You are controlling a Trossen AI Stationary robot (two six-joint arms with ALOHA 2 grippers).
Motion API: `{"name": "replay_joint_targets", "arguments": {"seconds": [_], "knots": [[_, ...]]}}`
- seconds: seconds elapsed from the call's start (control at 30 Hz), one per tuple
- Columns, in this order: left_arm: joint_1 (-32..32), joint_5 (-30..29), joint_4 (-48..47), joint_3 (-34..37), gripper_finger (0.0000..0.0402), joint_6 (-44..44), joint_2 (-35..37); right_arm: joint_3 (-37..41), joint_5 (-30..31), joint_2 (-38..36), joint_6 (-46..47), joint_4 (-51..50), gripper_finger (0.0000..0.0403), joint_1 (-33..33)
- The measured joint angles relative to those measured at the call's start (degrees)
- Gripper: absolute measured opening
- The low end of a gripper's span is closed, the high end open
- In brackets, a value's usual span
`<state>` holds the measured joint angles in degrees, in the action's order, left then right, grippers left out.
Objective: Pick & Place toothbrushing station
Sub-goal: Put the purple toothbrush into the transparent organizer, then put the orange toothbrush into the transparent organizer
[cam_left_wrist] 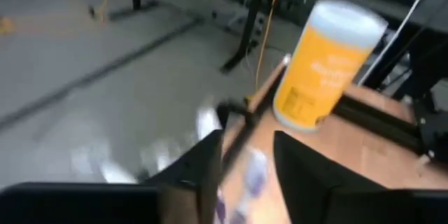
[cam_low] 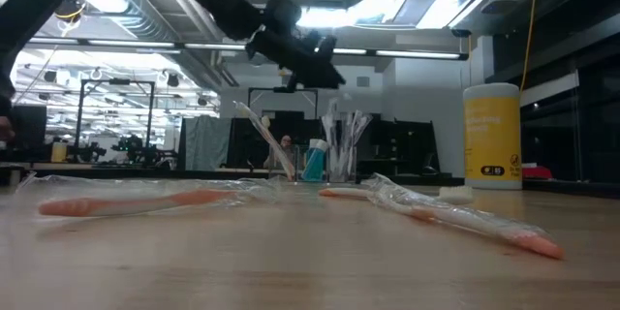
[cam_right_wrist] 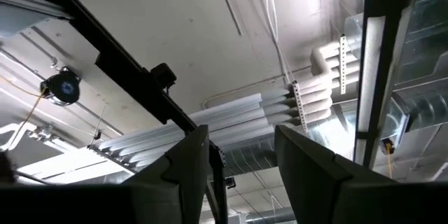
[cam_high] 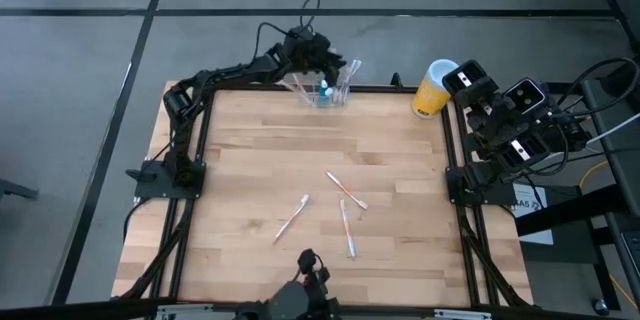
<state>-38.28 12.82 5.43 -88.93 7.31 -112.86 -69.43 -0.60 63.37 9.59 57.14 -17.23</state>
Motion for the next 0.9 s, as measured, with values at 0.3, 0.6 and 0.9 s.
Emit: {"name": "replay_joint_targets", "arguments": {"seconds": [0.3, 0.6, 0.9], "knots": [[3.8, 14.3, -11.9, -3.8, 0.0189, -14.2, 6.2, 0.0, -0.5, 0.0, 0.5, -0.7, 0.0166, 0.0], [21.4, 7.3, -35.5, 1.8, 0.0161, -24.4, 6.6, 0.0, -2.1, 0.0, 0.4, -1.2, 0.0166, 0.0], [32.3, 6.1, -21.5, 6.7, 0.013, -38.0, 1.8, 0.0, -4.0, 0.0, 1.0, -1.4, 0.0166, 0.0]]}}
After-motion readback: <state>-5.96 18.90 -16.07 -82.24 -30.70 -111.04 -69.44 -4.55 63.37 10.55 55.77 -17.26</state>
